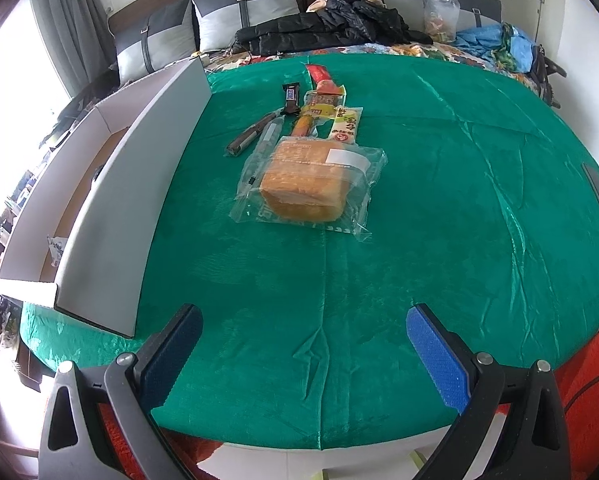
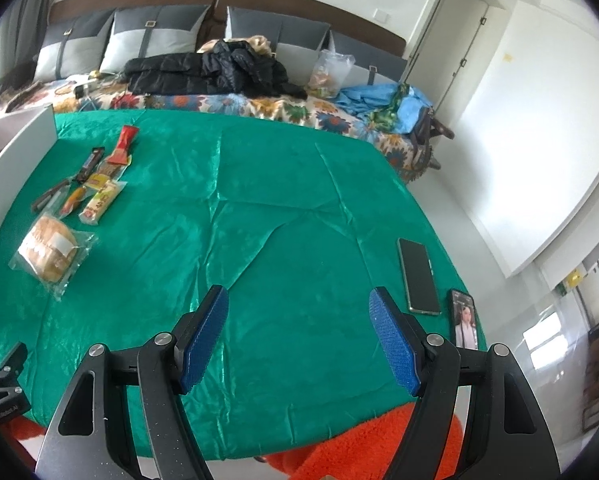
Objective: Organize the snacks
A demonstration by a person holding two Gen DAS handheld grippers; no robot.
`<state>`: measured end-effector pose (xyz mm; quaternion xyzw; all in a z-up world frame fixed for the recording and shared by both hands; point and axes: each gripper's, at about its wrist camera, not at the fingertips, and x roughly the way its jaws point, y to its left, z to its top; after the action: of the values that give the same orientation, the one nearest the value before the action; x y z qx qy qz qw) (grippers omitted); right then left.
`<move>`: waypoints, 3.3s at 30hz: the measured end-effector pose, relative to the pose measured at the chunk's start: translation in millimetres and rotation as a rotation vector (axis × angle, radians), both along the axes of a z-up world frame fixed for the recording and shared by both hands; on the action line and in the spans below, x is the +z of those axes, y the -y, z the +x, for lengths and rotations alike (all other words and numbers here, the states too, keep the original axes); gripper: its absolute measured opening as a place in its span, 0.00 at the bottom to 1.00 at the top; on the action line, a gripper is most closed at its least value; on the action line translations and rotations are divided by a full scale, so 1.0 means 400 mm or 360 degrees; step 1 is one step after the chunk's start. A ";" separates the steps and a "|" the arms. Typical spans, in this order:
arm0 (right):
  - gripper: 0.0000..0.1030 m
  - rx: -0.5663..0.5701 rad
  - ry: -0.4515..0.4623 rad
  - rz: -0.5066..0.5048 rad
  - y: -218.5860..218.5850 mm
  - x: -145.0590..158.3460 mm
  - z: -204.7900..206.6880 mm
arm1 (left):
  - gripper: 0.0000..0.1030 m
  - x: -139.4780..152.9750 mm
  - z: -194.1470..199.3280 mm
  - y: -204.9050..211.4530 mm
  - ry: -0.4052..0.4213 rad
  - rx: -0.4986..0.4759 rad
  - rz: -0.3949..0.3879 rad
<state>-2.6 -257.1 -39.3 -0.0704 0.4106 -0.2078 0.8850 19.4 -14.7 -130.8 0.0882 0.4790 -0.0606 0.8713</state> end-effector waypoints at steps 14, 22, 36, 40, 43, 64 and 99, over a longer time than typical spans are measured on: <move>0.74 0.0112 -0.0027 0.0037 -0.057 -0.018 0.011 | 0.98 0.083 -0.024 0.008 0.0095 -0.0042 -0.0038; 0.74 0.0149 -0.0046 0.0001 -0.088 -0.022 0.017 | 0.98 0.100 -0.028 0.003 0.0138 -0.0050 -0.0024; 0.74 0.0176 -0.0075 -0.0003 -0.107 -0.039 0.017 | 0.98 0.096 -0.026 -0.013 0.0127 -0.0034 -0.0032; 0.74 0.0328 -0.0075 0.0232 -0.110 -0.069 0.029 | 0.98 0.059 0.002 -0.079 -0.0023 -0.0012 -0.0251; 0.74 0.0587 -0.0104 0.0511 -0.137 -0.123 0.077 | 0.98 0.020 0.008 -0.143 -0.0098 0.0029 -0.0412; 0.90 0.1584 -0.1014 0.0203 -0.567 -0.407 0.546 | 0.98 -0.074 0.006 -0.236 -0.0189 0.0086 -0.0461; 0.74 0.0616 -0.0217 0.1234 0.079 -0.225 0.175 | 0.17 -0.124 0.390 -0.186 -0.0256 -0.0002 -0.0503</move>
<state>67.2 -288.7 -129.2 0.1779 0.4950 0.1365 0.8394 175.3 59.7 -180.4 -0.0547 0.5316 -0.1426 0.8331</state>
